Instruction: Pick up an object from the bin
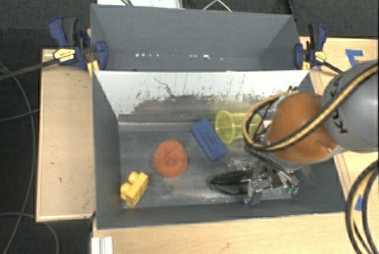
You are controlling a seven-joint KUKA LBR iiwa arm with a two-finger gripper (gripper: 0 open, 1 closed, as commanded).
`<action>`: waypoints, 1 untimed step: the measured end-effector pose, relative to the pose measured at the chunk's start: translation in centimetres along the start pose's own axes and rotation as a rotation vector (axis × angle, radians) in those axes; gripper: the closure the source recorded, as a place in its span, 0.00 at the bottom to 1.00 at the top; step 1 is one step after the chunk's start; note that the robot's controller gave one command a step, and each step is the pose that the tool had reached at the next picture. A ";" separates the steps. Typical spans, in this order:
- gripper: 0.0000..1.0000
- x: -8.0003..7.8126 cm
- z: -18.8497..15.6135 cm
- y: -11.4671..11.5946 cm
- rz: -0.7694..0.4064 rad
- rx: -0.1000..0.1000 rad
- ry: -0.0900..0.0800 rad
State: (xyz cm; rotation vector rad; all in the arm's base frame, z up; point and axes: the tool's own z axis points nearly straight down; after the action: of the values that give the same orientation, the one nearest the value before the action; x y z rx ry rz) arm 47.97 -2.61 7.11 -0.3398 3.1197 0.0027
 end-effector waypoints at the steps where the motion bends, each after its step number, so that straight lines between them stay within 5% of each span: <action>1: 1.00 0.0 0.0 0.0 0.000 0.000 0.000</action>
Offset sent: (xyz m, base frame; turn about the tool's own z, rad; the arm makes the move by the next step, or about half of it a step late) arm -0.0001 -0.0001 0.0775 0.0000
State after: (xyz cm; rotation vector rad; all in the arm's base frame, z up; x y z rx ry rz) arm 47.97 -2.61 7.11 -0.3397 3.1196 0.0027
